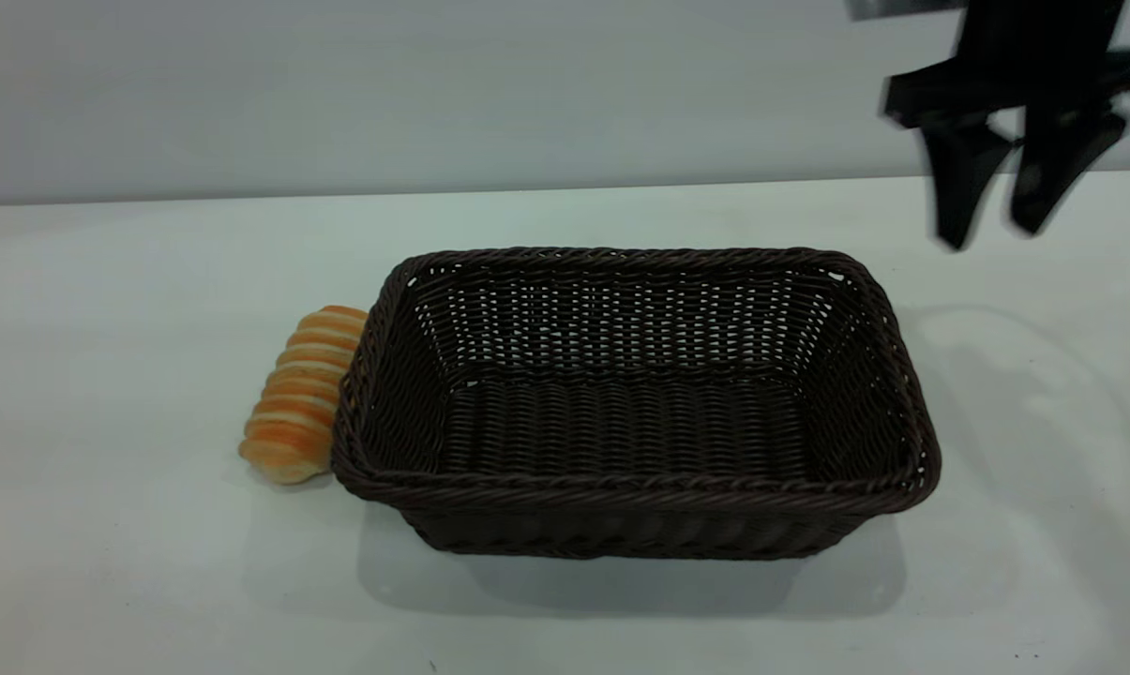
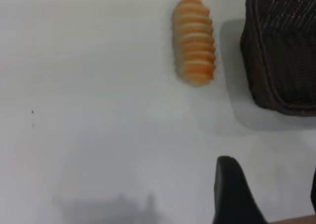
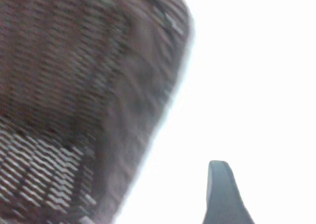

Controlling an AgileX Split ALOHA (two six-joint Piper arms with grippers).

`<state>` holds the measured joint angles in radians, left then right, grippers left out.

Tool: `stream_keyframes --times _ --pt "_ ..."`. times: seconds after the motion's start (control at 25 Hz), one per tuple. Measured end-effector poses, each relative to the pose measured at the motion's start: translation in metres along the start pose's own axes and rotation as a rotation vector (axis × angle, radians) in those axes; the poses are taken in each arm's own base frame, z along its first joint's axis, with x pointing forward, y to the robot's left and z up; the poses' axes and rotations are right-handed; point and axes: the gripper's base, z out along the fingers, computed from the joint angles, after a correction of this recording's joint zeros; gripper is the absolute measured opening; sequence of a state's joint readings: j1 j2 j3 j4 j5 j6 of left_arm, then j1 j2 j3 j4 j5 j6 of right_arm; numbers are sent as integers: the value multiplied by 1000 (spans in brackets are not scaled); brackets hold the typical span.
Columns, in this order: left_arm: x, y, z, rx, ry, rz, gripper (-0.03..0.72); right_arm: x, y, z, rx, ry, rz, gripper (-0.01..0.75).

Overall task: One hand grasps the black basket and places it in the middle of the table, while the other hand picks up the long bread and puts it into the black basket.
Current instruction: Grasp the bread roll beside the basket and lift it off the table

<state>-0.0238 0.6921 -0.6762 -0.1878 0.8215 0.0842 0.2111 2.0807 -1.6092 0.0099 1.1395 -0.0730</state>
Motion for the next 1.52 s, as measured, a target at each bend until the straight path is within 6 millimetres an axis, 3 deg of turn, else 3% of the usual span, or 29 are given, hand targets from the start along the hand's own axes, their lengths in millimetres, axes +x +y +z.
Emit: stream_keyframes --times 0.28,0.44,0.56,0.8,1.04,1.52 --pt "-25 5 35 -2 137 9 414 22 -10 -72 142 -98 6 475" --pt "-47 9 64 -3 203 10 414 51 -1 -112 112 -177 29 475" --pt "-64 11 92 7 236 -14 414 77 10 -129 78 -203 20 475" --pt "-85 15 169 72 316 -96 414 121 30 -142 62 -218 -38 475" --pt "-77 20 244 144 414 -130 414 157 32 -144 54 -222 -44 475" --pt "-53 24 336 251 419 -145 414 208 30 -148 48 -261 -12 475"
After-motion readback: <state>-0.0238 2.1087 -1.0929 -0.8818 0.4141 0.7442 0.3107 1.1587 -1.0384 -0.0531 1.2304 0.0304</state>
